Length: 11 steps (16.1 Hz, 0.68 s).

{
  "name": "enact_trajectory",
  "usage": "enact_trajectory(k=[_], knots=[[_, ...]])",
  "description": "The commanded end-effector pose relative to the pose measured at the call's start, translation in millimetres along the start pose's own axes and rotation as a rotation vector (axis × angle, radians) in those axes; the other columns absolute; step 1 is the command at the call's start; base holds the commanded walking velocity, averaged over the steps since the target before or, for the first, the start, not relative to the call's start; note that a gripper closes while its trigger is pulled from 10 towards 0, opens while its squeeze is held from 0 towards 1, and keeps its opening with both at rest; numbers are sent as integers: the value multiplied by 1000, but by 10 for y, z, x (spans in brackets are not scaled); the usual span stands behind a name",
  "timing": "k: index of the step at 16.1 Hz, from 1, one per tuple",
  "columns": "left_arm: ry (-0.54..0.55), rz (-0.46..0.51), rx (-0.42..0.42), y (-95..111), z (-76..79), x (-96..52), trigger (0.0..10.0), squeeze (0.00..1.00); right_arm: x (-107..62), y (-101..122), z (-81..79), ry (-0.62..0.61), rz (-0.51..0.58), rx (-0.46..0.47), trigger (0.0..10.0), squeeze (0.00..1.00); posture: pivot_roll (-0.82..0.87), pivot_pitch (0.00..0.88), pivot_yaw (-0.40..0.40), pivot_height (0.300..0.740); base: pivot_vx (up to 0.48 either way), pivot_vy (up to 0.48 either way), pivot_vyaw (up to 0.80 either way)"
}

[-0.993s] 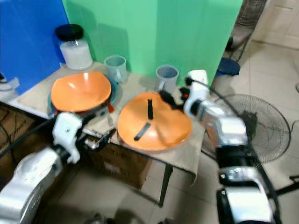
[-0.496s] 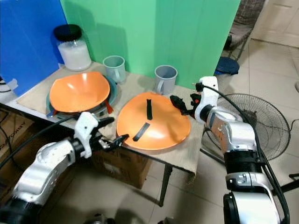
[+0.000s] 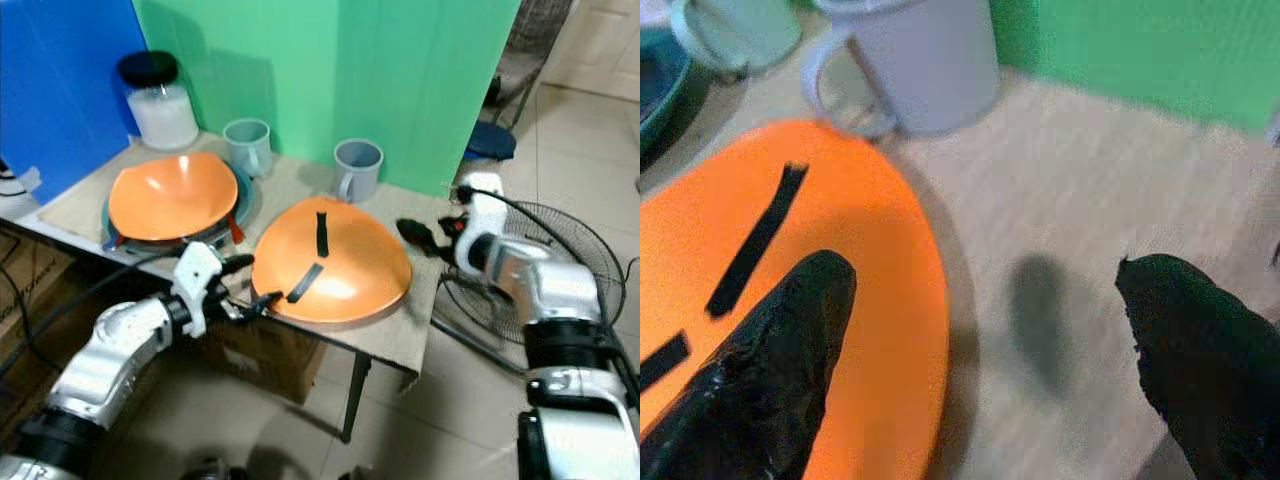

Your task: Setting the table

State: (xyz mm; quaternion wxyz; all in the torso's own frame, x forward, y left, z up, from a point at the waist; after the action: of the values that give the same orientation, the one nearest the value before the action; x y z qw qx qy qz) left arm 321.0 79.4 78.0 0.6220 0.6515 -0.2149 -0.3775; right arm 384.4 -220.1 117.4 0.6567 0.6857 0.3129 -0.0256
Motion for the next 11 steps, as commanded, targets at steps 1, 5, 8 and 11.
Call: enact_trajectory(k=[1, 5, 8, 11], knots=[[-30, -5, 32, 26, 41, 49, 10000, 0, -33, -28, -2, 38, -10, 47, 10000, 0, -102, 39, 29, 740, 0, 0, 0], [-37, -6, 37, -20, 50, 78, 10000, 0, -205, -64, -150, 236, -1, 269, 10000, 0, -103, 42, 27, 740, 0, 0, 0], [-30, -14, 35, -49, 30, 71, 10000, 0, -234, -191, -225, 279, -50, 279, 10000, 0, -103, 42, 27, 740, 0, 0, 0], [-24, -23, 36, -92, 11, 50, 10000, 0, -225, -265, -375, 338, -83, 300, 10000, 0, -104, 44, 26, 740, 0, 0, 0]])
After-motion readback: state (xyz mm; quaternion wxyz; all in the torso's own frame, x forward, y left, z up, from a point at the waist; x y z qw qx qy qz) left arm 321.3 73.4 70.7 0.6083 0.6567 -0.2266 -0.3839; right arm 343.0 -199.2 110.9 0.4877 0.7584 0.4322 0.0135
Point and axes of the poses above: a point about 5 cm out from each wrist's last joint towards the gripper, its own x axis pointing out of the wrist towards the gripper, its own y axis along the axis of the wrist's last joint, z = x × y, the point moved 6 cm from there along x, pointing out of the wrist towards the gripper, and after that the axes turned 7 degrees about -x, right-handed, at the moved point
